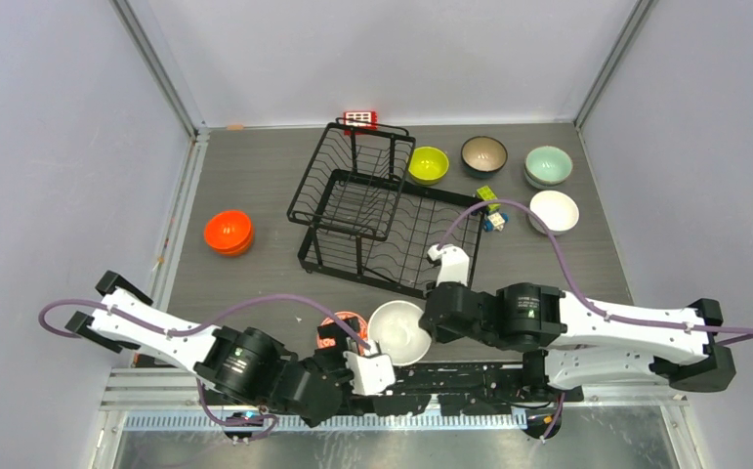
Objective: Unload the bowls from the dish rack
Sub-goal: Place the bowl at the center of the board.
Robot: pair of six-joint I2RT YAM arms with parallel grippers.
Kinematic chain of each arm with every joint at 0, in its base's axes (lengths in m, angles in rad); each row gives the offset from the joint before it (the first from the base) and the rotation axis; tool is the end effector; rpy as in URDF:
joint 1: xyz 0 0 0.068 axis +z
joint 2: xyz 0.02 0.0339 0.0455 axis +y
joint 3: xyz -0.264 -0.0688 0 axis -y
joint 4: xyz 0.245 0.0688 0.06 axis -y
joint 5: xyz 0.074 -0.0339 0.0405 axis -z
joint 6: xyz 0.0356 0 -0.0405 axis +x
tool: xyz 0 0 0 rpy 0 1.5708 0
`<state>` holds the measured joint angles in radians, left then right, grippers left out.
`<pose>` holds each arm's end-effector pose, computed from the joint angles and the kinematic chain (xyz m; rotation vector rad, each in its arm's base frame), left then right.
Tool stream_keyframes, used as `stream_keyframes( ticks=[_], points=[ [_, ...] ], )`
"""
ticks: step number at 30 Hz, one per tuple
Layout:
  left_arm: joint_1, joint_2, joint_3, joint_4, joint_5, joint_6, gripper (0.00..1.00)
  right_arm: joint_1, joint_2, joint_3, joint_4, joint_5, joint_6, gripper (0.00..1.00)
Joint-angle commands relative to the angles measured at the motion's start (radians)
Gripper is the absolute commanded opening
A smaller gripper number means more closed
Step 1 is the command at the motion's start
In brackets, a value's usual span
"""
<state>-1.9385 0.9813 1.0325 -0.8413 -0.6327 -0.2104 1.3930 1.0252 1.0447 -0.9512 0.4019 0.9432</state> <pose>-0.0476 -0.1822 0.3324 1.4791 1.6522 -0.4526 0.0474 0.1850 0.3182 -0.3894 2.4505 0.5560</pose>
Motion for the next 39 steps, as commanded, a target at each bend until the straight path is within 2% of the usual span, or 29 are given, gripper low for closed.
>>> stream_keyframes(
  ticks=[1,6,9,13,16,28,34,39],
  points=[
    [-0.005,-0.032,-0.04,0.076,-0.168,-0.182,1.0,0.001,-0.041,-0.053,0.051,0.174,0.087,0.01],
    [-0.005,-0.036,-0.126,0.191,-0.313,-0.355,1.0,0.001,-0.025,-0.141,0.113,0.222,0.122,0.01],
    [-0.005,-0.034,-0.183,0.222,-0.432,-0.515,1.0,0.001,0.001,-0.183,0.158,0.226,0.147,0.01],
    [-0.004,-0.046,-0.238,0.144,-0.585,-0.807,1.0,-0.001,0.032,-0.243,0.226,0.236,0.188,0.01],
    [-0.003,-0.064,-0.267,0.058,-0.621,-0.978,1.0,-0.007,0.064,-0.26,0.255,0.232,0.197,0.01],
    [-0.004,-0.122,-0.279,-0.069,-0.591,-1.078,1.0,-0.051,0.119,-0.315,0.32,0.183,0.2,0.01],
    [-0.004,-0.118,-0.262,-0.195,-0.594,-1.185,1.0,-0.051,0.122,-0.336,0.316,0.155,0.199,0.01],
    [-0.004,-0.125,-0.275,-0.212,-0.596,-1.218,1.0,-0.051,0.129,-0.35,0.318,0.145,0.199,0.01]
  ],
)
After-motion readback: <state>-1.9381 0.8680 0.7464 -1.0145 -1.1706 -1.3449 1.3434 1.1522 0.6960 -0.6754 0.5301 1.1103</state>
